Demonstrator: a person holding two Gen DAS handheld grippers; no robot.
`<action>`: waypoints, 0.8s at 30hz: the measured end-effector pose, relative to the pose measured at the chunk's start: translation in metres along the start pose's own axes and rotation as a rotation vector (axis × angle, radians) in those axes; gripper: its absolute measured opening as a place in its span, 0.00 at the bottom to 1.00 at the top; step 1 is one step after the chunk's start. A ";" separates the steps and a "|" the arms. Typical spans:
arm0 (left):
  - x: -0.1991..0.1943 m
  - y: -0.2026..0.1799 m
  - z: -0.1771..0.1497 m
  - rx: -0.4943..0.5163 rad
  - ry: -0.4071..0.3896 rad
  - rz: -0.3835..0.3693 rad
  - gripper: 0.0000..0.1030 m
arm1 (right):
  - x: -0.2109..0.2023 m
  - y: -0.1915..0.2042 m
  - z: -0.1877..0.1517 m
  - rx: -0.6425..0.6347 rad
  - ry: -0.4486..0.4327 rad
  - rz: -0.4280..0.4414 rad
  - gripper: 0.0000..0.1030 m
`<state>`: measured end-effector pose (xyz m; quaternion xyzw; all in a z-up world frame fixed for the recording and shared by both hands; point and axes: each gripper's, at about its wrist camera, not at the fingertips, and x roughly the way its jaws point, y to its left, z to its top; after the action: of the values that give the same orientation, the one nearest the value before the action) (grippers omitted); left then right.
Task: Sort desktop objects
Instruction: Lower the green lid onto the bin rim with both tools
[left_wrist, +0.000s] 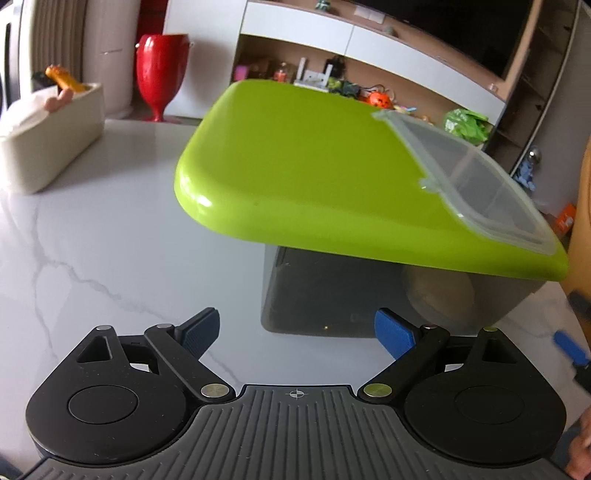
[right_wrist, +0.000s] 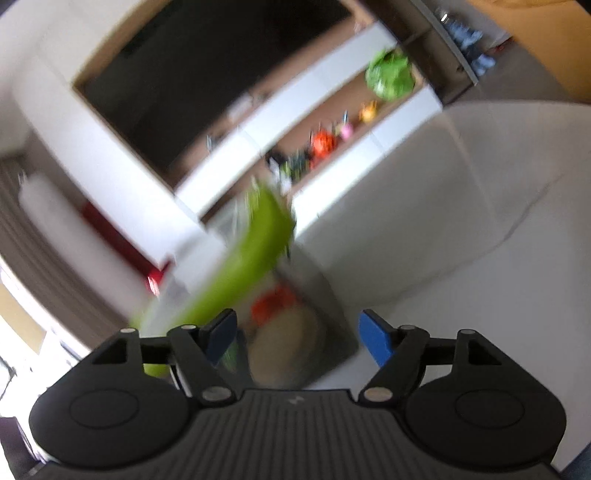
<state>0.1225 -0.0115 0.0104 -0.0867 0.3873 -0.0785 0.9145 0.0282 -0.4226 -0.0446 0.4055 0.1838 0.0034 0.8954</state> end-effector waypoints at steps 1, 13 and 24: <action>-0.004 0.000 0.001 -0.002 -0.001 -0.013 0.92 | -0.003 -0.002 0.006 0.020 -0.018 0.018 0.78; -0.035 0.124 0.031 -0.543 -0.148 -0.258 0.97 | 0.032 0.019 0.052 -0.070 -0.047 -0.002 0.80; 0.052 0.119 0.105 -0.513 0.017 -0.272 0.96 | 0.119 0.045 0.089 -0.278 0.123 -0.088 0.81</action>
<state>0.2433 0.1037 0.0203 -0.3657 0.3871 -0.1007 0.8404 0.1748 -0.4382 0.0028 0.2680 0.2537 0.0144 0.9293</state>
